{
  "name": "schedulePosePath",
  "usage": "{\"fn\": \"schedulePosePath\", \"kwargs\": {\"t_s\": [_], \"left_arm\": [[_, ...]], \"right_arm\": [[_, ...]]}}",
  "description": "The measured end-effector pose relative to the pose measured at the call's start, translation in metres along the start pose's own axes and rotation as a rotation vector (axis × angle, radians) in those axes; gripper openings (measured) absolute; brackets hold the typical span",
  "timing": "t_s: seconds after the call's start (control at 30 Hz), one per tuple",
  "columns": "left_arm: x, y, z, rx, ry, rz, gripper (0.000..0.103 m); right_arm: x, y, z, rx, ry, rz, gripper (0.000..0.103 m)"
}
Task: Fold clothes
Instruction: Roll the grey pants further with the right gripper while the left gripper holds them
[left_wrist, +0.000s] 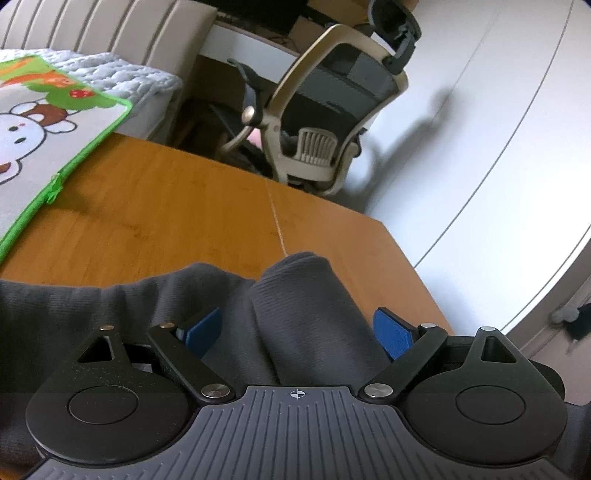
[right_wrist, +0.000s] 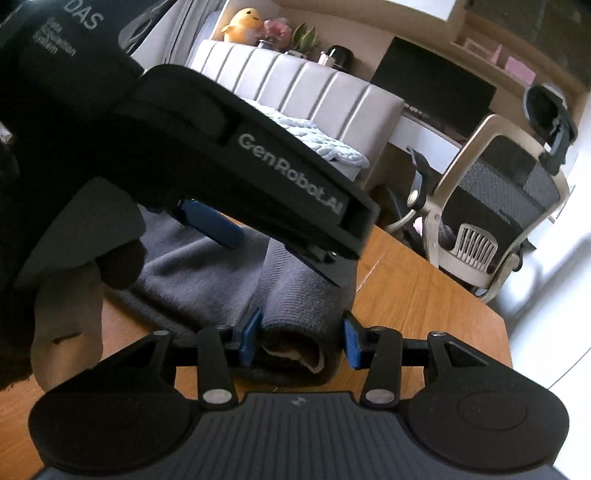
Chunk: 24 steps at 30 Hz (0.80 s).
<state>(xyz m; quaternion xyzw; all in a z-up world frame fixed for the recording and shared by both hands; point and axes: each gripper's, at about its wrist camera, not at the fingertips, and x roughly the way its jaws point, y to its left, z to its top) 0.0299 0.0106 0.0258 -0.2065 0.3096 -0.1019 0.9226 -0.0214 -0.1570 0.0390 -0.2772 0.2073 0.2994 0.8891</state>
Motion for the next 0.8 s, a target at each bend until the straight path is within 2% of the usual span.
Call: {"fn": "schedulePosePath", "kwargs": {"t_s": [0.23,0.33,0.5,0.73,0.8], "left_arm": [[0.007,0.009,-0.001,0.014,0.024,0.042,0.096],[0.007,0.01,-0.002,0.046,0.024,0.07,0.098],[0.006,0.017,-0.003,0.03,0.027,0.062,0.098],[-0.002,0.026,-0.001,-0.011,0.027,0.068,0.098],[-0.008,0.029,0.001,-0.031,0.002,0.073,0.097]], "right_arm": [[-0.004,-0.005,0.001,0.011,-0.016,0.05,0.051],[-0.006,-0.008,0.002,0.021,-0.026,0.077,0.058],[-0.01,-0.015,0.001,0.064,-0.058,0.108,0.059],[0.002,0.004,0.008,0.001,-0.064,0.108,0.062],[0.003,0.012,0.01,-0.034,-0.061,0.106,0.062]]}}
